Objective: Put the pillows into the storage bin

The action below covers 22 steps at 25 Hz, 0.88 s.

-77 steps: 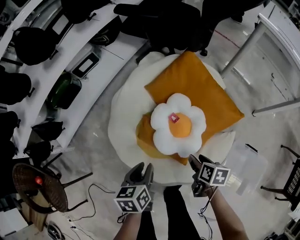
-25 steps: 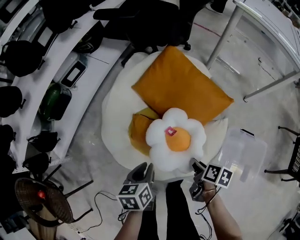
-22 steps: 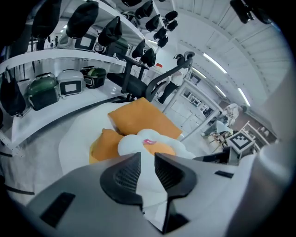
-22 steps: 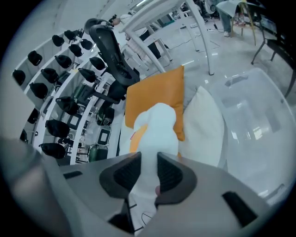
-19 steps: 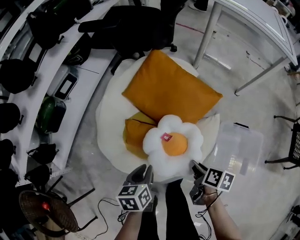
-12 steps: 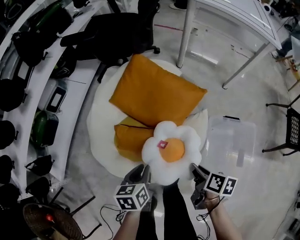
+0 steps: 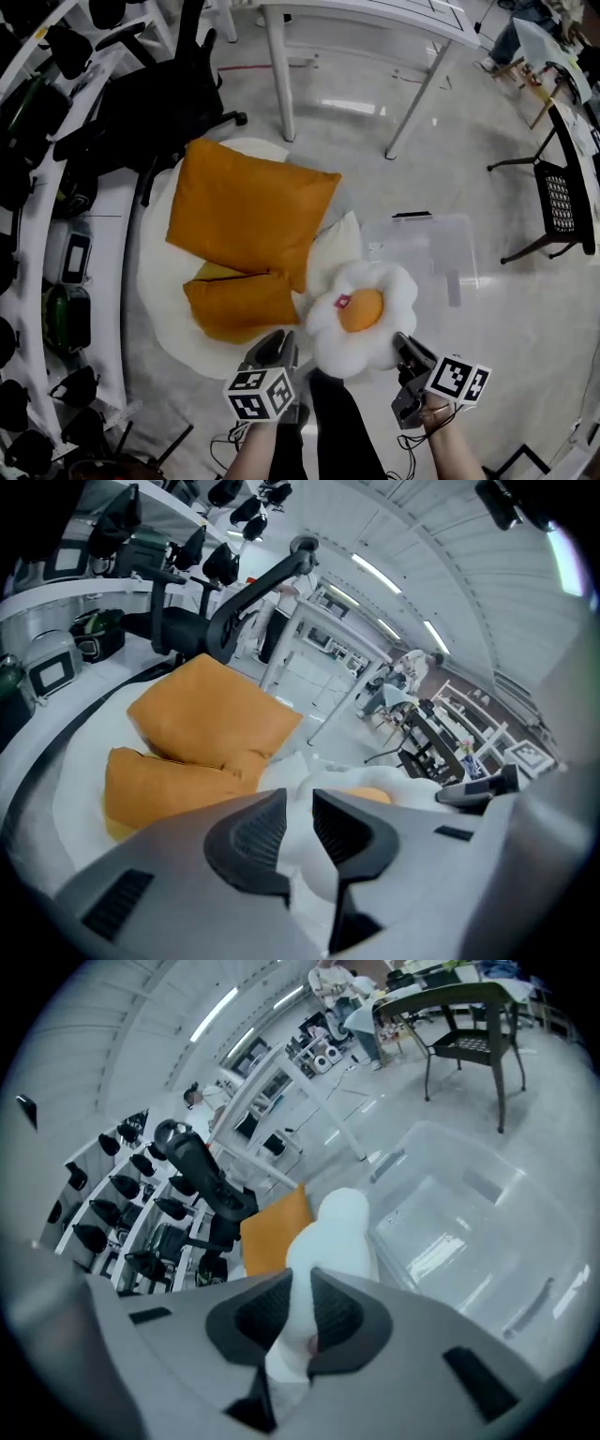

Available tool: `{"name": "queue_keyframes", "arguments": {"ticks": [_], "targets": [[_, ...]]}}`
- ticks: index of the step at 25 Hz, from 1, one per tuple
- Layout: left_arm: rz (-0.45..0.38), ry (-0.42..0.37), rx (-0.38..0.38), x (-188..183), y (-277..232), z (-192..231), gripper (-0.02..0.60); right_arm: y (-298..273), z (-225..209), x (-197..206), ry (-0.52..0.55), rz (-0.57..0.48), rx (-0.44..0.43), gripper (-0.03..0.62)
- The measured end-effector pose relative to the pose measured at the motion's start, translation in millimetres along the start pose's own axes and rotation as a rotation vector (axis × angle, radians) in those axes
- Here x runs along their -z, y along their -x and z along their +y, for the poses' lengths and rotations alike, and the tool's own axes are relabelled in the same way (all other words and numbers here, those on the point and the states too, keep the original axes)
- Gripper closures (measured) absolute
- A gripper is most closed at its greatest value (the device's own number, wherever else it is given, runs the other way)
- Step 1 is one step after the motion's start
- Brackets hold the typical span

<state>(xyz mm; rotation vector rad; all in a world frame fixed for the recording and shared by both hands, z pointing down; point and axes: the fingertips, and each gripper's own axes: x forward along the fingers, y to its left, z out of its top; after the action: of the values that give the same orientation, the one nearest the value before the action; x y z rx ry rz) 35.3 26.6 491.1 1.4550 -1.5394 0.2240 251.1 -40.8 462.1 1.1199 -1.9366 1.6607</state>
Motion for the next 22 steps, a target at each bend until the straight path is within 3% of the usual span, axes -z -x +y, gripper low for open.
{"name": "queue_keyframes", "arguments": {"ticks": [5, 11, 15, 19, 22], "targets": [[0.047, -0.069, 0.074, 0, -32, -44, 0.499, 50, -60, -33, -0.112, -0.139, 0.087, 0.545], [0.095, -0.126, 0.137, 6, -58, -79, 0.499, 93, -137, -46, -0.236, -0.247, 0.212, 0.543], [0.127, -0.150, 0.163, 12, -73, -94, 0.499, 100, -188, -46, -0.281, -0.255, 0.324, 0.539], [0.154, -0.157, 0.175, 19, -85, -98, 0.499, 96, -234, -33, -0.282, -0.197, 0.485, 0.519], [0.159, -0.147, 0.173, 22, -88, -99, 0.499, 96, -251, -28, -0.242, -0.158, 0.564, 0.557]]}}
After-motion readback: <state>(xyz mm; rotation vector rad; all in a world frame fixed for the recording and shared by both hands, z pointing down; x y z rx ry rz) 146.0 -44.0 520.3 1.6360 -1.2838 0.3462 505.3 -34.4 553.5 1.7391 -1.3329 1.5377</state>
